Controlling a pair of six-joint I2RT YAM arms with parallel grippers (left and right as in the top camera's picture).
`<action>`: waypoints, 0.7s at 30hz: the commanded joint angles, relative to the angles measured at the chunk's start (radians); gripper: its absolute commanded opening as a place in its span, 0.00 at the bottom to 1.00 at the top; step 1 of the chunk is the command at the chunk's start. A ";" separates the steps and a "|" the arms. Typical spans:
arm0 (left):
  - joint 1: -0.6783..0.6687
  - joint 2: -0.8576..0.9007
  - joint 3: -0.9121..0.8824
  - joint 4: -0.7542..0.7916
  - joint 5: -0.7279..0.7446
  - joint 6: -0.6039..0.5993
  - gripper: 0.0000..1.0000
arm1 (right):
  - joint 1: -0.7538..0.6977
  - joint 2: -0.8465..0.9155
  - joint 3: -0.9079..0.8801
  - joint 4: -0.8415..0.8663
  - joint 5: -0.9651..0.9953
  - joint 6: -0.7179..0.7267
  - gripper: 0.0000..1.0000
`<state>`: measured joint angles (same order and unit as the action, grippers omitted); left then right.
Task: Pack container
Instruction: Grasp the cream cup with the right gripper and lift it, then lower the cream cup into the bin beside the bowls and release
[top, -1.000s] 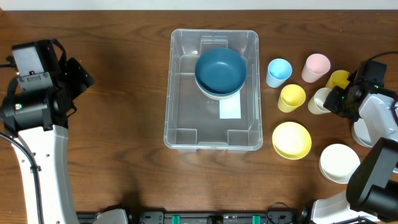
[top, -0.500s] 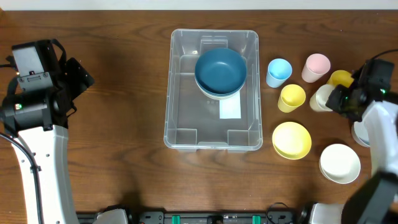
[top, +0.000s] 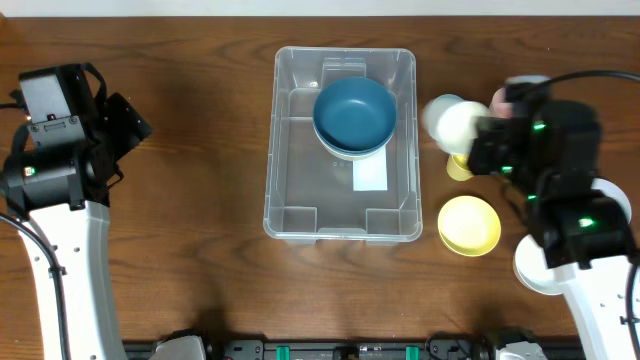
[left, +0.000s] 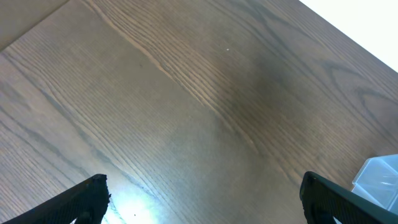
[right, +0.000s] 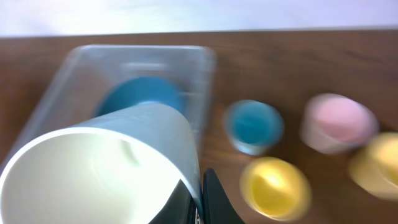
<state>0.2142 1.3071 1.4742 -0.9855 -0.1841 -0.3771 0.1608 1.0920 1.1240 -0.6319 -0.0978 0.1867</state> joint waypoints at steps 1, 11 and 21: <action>0.005 0.006 0.011 -0.002 -0.011 -0.001 0.98 | 0.159 0.033 0.016 0.059 -0.014 -0.020 0.01; 0.005 0.006 0.011 -0.002 -0.011 -0.001 0.98 | 0.458 0.321 0.017 0.309 0.075 -0.020 0.01; 0.005 0.006 0.011 -0.001 -0.011 -0.001 0.98 | 0.531 0.549 0.025 0.433 0.102 -0.026 0.01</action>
<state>0.2142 1.3071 1.4742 -0.9855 -0.1841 -0.3771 0.6769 1.6070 1.1271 -0.2199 -0.0219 0.1734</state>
